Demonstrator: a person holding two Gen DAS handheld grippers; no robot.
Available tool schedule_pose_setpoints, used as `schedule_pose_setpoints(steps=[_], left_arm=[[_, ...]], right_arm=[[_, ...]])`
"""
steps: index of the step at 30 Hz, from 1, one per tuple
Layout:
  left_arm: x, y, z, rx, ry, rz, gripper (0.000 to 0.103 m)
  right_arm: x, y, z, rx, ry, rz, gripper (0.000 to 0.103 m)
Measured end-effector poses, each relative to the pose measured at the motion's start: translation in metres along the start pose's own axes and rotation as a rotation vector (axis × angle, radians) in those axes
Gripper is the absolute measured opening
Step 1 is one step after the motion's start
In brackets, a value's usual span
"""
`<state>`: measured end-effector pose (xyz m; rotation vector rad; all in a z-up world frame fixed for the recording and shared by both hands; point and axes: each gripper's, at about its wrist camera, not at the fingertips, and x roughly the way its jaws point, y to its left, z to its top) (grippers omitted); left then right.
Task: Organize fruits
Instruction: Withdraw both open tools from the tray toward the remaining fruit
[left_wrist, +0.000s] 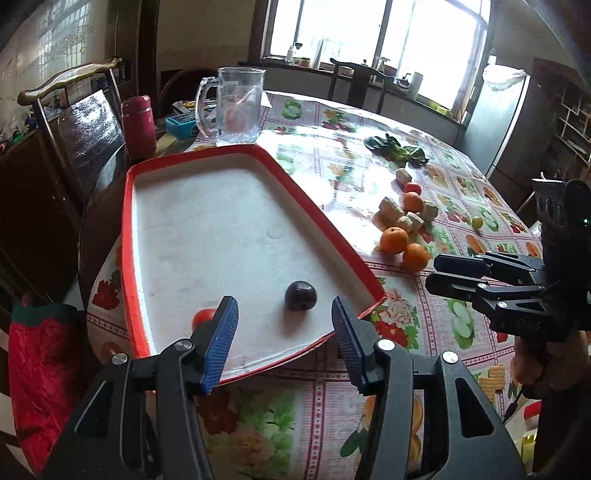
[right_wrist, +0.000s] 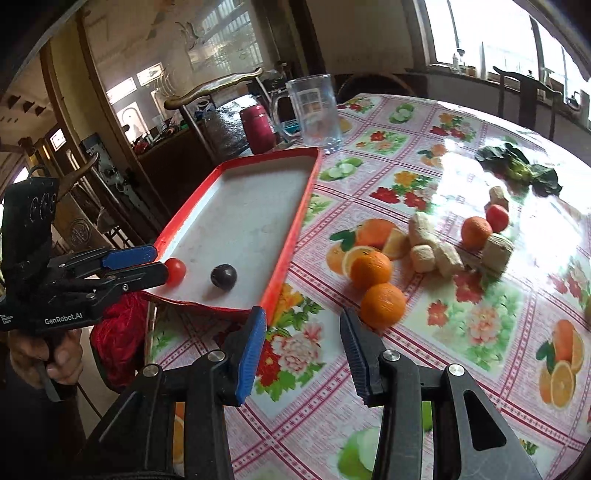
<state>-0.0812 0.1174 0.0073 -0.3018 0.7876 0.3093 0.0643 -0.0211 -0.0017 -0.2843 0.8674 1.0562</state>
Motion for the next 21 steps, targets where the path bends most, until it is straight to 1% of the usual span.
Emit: schedule_pose_setpoints(steps=[7, 12, 17, 21], left_arm=[[0.006, -0.034, 0.004, 0.056, 0.010, -0.048, 0.051], [0.013, -0.056, 0.006, 0.090, 0.022, -0.068, 0.051], [0.023, -0.073, 0.009, 0.107, 0.037, -0.096, 0.051], [0.032, -0.083, 0.018, 0.125, 0.040, -0.099, 0.051]], right_arm=[[-0.026, -0.037, -0.018, 0.074, -0.025, -0.051, 0.043], [-0.038, -0.057, -0.030, 0.106, -0.035, -0.077, 0.043], [-0.042, -0.068, -0.036, 0.129, -0.036, -0.084, 0.044], [-0.037, -0.066, -0.036, 0.125, -0.028, -0.075, 0.045]])
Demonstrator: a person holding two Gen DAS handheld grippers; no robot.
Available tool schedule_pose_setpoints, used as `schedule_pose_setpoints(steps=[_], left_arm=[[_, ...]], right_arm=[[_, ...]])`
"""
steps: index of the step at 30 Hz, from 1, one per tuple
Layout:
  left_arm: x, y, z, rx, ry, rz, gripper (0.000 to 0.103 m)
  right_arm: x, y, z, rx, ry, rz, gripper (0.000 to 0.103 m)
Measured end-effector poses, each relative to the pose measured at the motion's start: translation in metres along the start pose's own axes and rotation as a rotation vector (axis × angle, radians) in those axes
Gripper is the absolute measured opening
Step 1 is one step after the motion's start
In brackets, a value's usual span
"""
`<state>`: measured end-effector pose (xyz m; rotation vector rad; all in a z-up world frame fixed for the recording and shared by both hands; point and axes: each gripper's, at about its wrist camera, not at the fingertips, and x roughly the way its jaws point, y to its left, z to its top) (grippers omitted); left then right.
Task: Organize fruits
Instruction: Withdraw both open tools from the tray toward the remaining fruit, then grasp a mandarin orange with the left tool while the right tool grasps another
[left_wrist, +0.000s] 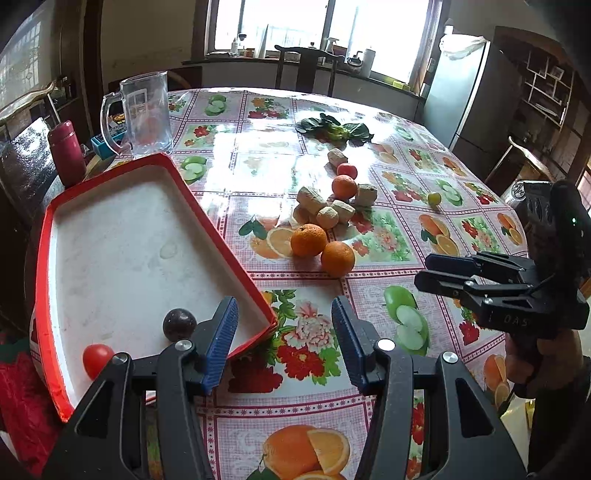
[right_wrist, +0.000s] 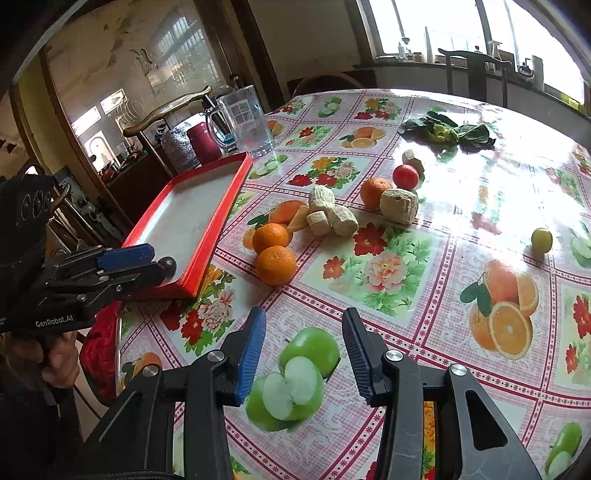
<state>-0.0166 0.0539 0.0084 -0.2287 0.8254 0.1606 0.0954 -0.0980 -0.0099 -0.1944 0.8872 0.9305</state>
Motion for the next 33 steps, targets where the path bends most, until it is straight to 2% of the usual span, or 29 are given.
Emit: schedule_pose_setpoints(steps=[6, 14, 16, 18, 21, 26, 28, 30, 33], left_arm=[[0.019, -0.002, 0.023, 0.017, 0.012, -0.014, 0.051], [0.045, 0.001, 0.040, 0.027, 0.043, -0.019, 0.051], [0.050, 0.001, 0.044, 0.024, 0.050, -0.032, 0.051], [0.055, -0.002, 0.047, 0.030, 0.053, -0.043, 0.051], [0.066, -0.013, 0.051, 0.062, 0.069, -0.061, 0.051], [0.096, -0.031, 0.053, 0.109, 0.115, -0.039, 0.051], [0.107, -0.034, 0.052, 0.114, 0.143, -0.035, 0.046], [0.114, -0.037, 0.049, 0.129, 0.152, -0.013, 0.032], [0.113, -0.037, 0.046, 0.132, 0.136, -0.009, 0.032]], right_arm=[[0.023, 0.013, 0.009, -0.027, 0.022, 0.024, 0.045], [0.070, 0.028, 0.031, -0.108, 0.075, -0.018, 0.045], [0.078, 0.028, 0.032, -0.122, 0.093, -0.021, 0.035], [0.073, 0.024, 0.031, -0.116, 0.083, -0.010, 0.033], [0.057, 0.013, 0.025, -0.114, 0.061, -0.066, 0.032], [0.027, -0.017, 0.017, -0.028, 0.029, -0.085, 0.032], [0.018, -0.029, 0.013, 0.013, 0.020, -0.082, 0.032], [0.012, -0.038, 0.010, 0.042, 0.014, -0.089, 0.032], [0.007, -0.045, 0.007, 0.073, 0.004, -0.088, 0.032]])
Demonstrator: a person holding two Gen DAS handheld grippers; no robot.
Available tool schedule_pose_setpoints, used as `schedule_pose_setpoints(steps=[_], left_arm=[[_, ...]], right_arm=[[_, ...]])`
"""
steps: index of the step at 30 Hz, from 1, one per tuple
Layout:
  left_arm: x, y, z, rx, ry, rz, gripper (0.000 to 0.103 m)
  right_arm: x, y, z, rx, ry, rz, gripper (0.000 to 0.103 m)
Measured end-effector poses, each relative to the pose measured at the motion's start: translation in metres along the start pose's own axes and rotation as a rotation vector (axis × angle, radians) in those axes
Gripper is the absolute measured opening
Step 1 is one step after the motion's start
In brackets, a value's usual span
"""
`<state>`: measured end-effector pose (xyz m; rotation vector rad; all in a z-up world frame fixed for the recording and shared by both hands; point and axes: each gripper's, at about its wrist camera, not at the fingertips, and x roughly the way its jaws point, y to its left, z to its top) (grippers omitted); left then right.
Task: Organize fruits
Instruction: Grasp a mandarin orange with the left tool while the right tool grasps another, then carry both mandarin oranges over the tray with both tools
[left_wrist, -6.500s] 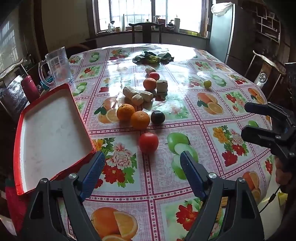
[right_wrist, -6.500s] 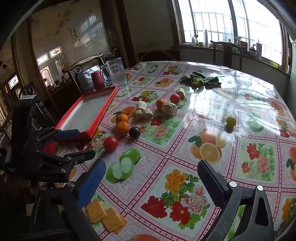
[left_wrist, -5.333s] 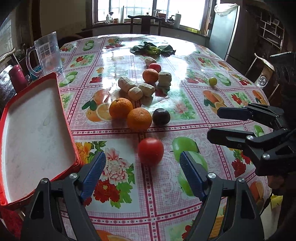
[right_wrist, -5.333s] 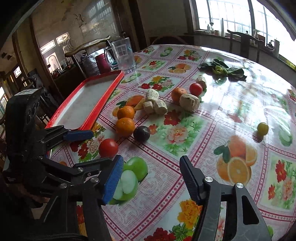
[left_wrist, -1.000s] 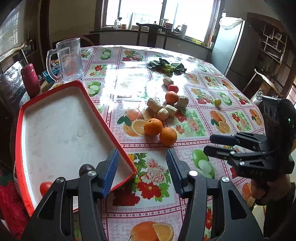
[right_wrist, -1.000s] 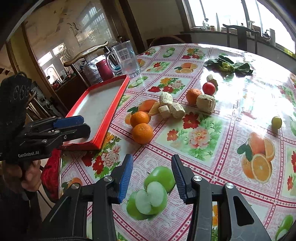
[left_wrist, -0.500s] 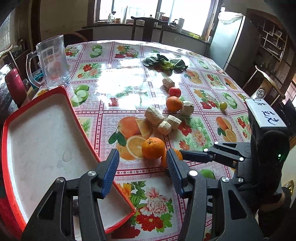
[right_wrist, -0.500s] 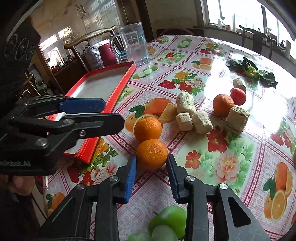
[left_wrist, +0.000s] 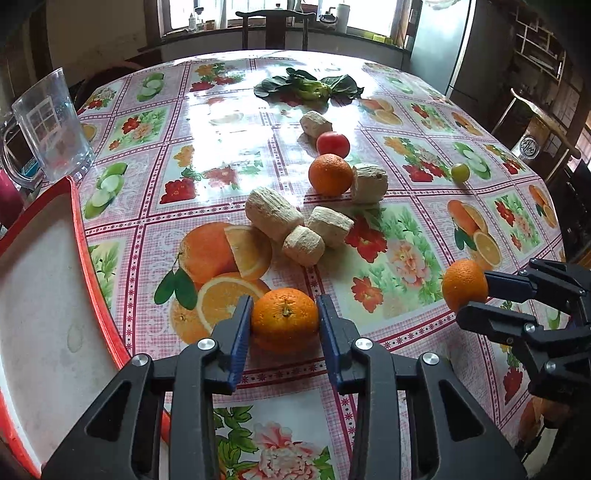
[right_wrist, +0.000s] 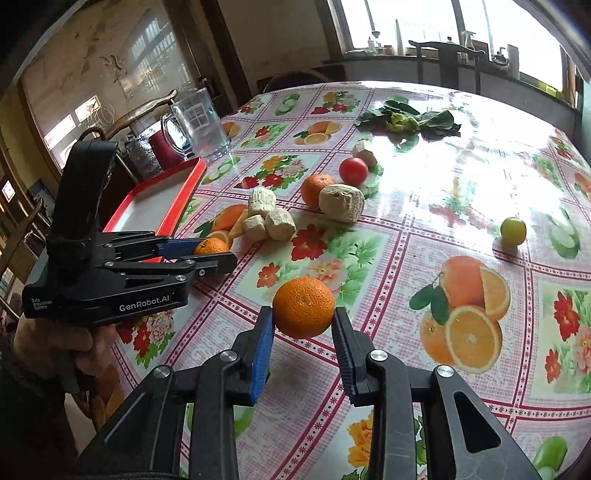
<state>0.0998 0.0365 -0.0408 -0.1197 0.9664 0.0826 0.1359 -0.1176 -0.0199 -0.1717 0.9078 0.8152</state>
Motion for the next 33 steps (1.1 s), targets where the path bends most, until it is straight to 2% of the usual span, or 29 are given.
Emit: schedule_pose_setpoints(steps=[15, 33], left_arm=[[-0.046, 0.019, -0.025, -0.058, -0.063, 0.005, 0.031], [-0.095, 0.067, -0.068, -0.148, -0.120, 0.051, 0.031]], right_arm=[[-0.015, 0.037, 0.002, -0.054, -0.038, 0.052, 0.032], [-0.004, 0.107, 0.014, -0.157, -0.027, 0.114, 0.032]])
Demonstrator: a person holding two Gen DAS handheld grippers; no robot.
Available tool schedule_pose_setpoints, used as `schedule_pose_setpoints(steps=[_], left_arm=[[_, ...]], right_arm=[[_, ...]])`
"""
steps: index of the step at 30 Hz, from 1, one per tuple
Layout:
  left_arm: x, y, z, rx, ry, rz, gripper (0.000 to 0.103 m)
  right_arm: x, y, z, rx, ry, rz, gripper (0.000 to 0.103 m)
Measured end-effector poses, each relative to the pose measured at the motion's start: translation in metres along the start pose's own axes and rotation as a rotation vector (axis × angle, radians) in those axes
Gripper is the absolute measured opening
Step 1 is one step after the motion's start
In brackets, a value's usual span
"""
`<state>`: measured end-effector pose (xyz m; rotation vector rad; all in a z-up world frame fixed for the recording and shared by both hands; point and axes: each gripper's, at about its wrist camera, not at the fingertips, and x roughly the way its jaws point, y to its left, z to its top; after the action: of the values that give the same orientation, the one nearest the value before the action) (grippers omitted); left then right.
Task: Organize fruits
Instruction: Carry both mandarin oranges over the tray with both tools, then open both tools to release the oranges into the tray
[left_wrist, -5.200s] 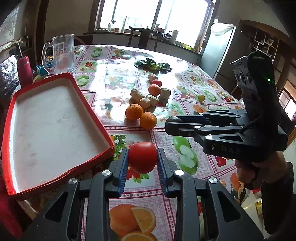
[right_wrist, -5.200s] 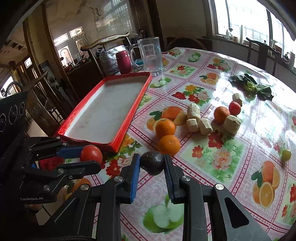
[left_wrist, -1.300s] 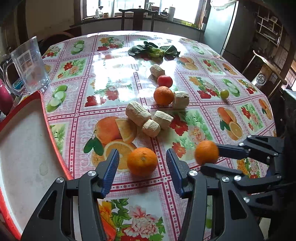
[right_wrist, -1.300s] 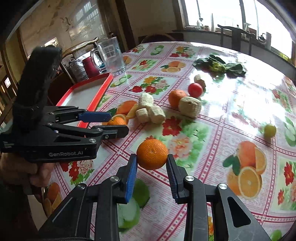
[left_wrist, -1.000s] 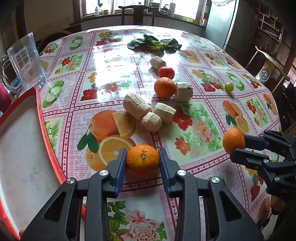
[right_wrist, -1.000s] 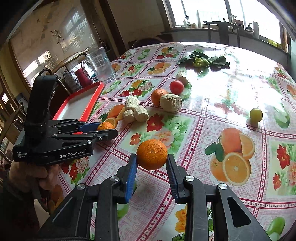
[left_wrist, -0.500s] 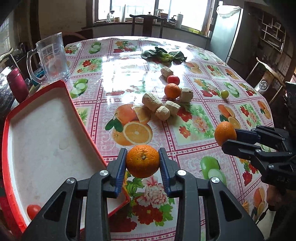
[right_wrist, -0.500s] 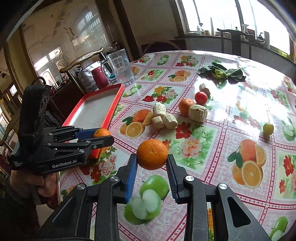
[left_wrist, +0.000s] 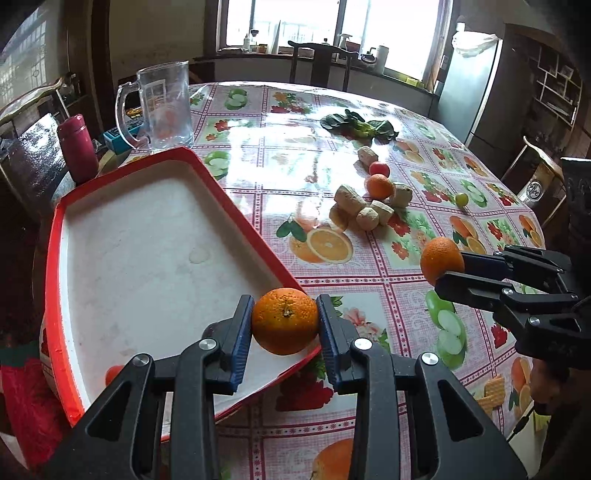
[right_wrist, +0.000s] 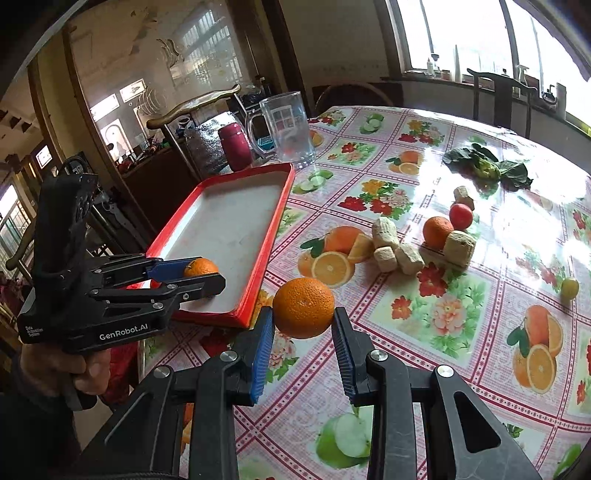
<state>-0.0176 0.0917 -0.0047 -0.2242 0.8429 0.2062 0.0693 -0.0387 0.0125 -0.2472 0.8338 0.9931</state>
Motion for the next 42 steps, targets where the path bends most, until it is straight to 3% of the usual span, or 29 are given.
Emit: schedule_pose_setpoints(steps=[18, 42], left_arm=[[-0.020, 0.061, -0.015, -0.100, -0.023, 0.054, 0.031], [-0.006, 0.119, -0.019, -0.226, 0.002, 0.077, 0.032]], right_arm=[[0.042, 0.056, 0.025, -0.095, 0.037, 0.068, 0.032], [0.124, 0.083, 0.052, -0.120, 0.145, 0.106, 0.032]])
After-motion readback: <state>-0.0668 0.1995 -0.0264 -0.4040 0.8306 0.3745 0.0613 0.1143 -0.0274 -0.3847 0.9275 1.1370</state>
